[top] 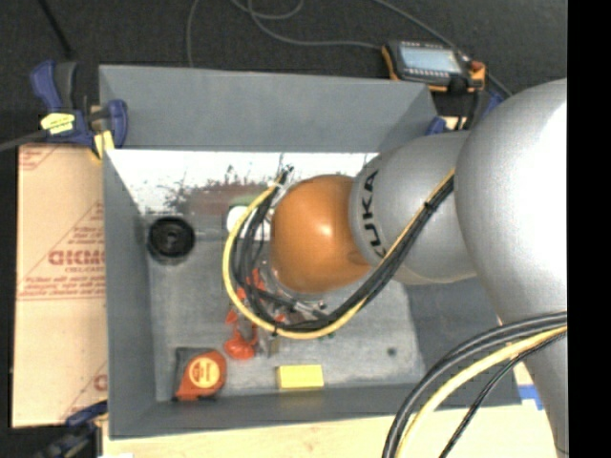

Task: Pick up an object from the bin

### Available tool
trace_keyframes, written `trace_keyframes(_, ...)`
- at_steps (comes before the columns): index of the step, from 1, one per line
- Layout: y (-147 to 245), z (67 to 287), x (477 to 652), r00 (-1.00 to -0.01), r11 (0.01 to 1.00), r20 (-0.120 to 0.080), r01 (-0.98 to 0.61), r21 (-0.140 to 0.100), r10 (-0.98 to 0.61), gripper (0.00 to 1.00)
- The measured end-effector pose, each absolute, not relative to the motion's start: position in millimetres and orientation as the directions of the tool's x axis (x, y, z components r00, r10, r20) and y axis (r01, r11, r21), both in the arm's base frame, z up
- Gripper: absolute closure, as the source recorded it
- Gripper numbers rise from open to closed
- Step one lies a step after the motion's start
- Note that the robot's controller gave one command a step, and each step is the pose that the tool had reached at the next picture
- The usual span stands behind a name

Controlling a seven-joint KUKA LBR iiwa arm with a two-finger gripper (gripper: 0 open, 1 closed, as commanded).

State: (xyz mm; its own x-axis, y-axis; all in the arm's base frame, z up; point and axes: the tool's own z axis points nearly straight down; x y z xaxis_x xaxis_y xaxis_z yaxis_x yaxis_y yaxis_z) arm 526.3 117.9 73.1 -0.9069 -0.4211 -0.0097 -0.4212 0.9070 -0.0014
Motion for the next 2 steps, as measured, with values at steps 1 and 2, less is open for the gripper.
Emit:
trace_keyframes(1,110,118,514.2,-0.905,0.905,0.005,-0.426,0.002,-0.426,1.0)
trace_keyframes(2,143,130,530.5,-0.905,0.905,-0.017,-0.425,-0.004,-0.425,1.0)
